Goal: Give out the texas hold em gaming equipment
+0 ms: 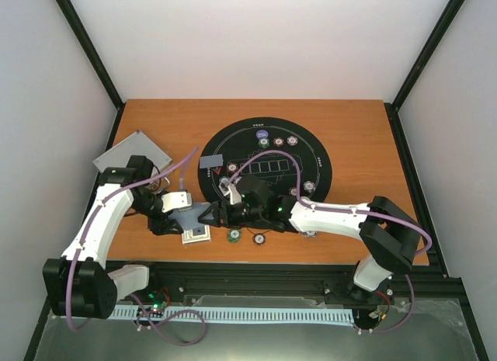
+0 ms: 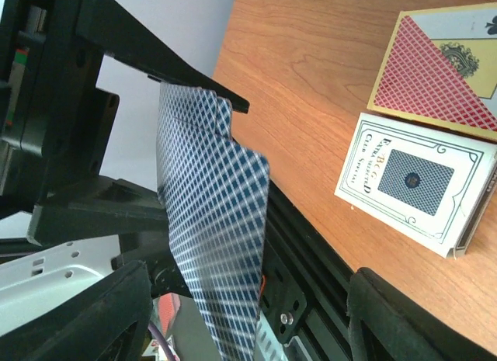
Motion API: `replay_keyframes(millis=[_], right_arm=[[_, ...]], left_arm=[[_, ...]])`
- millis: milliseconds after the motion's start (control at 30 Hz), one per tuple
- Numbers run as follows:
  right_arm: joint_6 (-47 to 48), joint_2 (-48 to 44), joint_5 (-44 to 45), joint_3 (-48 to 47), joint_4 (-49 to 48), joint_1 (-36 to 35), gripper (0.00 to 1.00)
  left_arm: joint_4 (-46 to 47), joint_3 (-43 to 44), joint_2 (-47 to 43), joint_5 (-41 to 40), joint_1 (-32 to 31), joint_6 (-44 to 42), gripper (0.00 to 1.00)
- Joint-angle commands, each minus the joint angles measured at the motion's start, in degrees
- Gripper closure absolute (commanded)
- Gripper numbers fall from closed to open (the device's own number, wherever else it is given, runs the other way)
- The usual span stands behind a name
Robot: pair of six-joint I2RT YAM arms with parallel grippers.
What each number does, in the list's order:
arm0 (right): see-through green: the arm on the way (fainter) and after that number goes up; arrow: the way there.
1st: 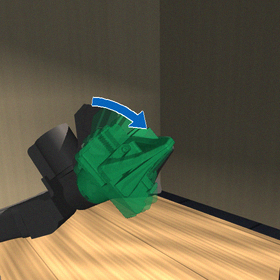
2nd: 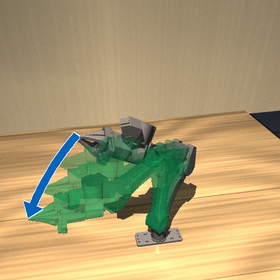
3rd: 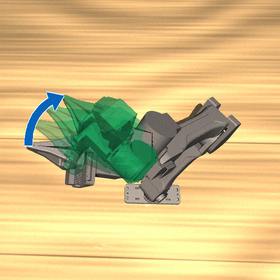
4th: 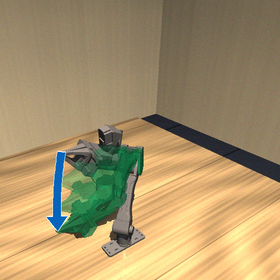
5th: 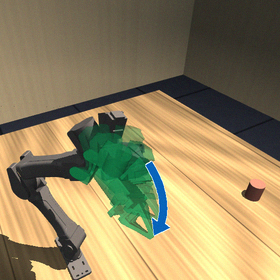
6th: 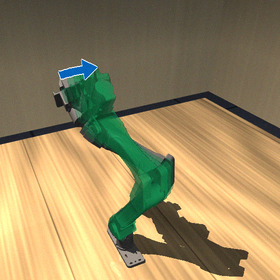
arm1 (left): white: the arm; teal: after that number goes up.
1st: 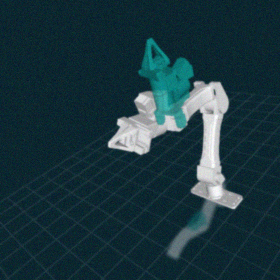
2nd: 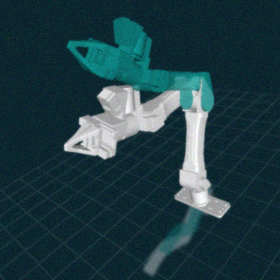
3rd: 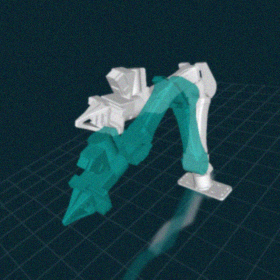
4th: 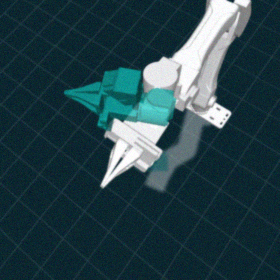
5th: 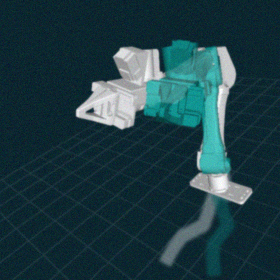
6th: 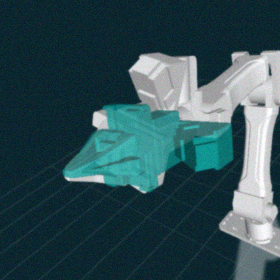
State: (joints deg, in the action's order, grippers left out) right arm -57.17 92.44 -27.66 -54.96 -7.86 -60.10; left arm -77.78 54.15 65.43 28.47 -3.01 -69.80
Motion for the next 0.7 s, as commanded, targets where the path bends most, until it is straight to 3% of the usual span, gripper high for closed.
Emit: replay_keyframes(millis=[0,667], right_arm=[[-3.0,-1.9,0.1,2.4,-4.0,0.2,0.33],[-6.9,-4.5,2.9,5.9,-7.2,0.4,0.59]], left_arm=[[-0.2,2.9,1.4,2.8,-0.1,1.5,0.99],[0.3,2.2,1.0,1.7,-0.1,1.3,0.99]])
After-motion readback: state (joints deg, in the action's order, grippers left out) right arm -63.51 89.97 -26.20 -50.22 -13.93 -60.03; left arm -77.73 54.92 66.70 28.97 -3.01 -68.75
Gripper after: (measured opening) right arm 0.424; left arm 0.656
